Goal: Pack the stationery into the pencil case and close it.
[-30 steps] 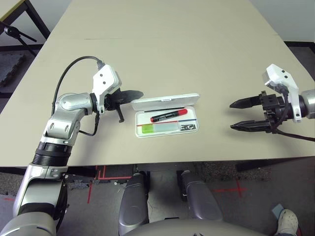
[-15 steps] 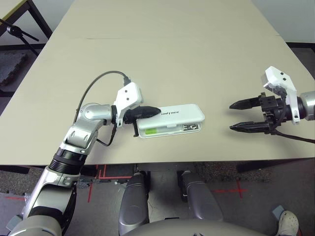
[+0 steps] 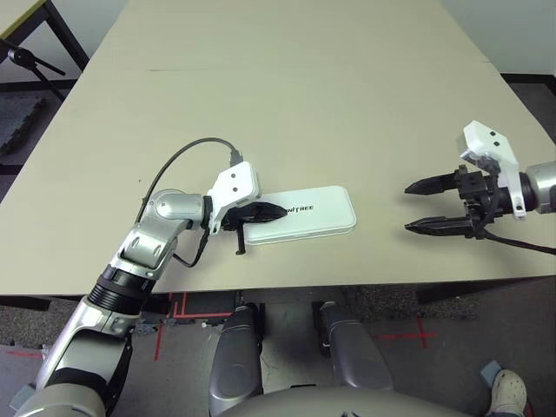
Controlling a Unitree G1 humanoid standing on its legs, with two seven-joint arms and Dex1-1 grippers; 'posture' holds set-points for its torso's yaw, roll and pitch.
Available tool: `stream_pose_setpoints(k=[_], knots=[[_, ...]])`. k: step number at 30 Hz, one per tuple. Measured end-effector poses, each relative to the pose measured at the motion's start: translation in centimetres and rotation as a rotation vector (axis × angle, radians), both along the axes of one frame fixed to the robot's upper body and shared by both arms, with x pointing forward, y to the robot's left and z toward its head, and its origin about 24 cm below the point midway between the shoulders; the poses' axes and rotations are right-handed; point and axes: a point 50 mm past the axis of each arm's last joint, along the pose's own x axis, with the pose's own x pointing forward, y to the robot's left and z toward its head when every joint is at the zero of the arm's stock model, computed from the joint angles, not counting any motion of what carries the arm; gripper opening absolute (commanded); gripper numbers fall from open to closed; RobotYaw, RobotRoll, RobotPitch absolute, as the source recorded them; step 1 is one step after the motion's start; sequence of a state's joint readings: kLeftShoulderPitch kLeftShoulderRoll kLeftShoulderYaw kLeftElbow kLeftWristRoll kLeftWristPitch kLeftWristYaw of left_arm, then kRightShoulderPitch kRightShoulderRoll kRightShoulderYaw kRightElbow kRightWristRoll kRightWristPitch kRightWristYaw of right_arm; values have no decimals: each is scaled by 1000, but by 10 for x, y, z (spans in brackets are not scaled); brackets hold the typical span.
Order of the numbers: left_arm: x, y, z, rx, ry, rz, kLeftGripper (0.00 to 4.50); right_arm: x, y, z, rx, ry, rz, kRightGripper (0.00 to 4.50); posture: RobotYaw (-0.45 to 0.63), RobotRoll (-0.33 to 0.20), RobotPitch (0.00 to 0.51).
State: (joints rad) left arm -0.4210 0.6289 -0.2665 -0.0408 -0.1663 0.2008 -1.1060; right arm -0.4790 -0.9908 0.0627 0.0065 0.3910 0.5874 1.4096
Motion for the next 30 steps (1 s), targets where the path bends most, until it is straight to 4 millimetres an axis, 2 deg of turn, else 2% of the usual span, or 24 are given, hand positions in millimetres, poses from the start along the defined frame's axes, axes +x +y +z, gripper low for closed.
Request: stream_pose_setpoints(k=[5, 8, 11, 17, 21, 25, 30], knots=[[-1, 2, -1, 17, 4, 6, 49, 3, 8, -1, 68, -21, -2, 4500, -97, 0, 175], [-1, 3, -2, -28, 3, 47, 49, 6, 8, 3, 107, -67, -34, 4500, -97, 0, 175], [4, 7, -3, -105, 18, 131, 619, 11, 9, 6, 155, -124, -74, 4500, -97, 0, 175], [15, 24, 18, -305, -49, 312, 2916, 28, 16, 6, 350, -231, -242, 4500, -76, 0, 185], [26, 44, 29, -400, -126, 490, 4479, 45, 11, 2, 460, -308, -453, 4500, -73, 0, 186], [38, 61, 30, -455, -220, 679, 4479, 60, 7, -10, 569, -339, -694, 4500, -66, 0, 189], [55, 99, 30, -525, -328, 983, 4479, 73, -9, -35, 609, -413, -1012, 4500, -64, 0, 194]])
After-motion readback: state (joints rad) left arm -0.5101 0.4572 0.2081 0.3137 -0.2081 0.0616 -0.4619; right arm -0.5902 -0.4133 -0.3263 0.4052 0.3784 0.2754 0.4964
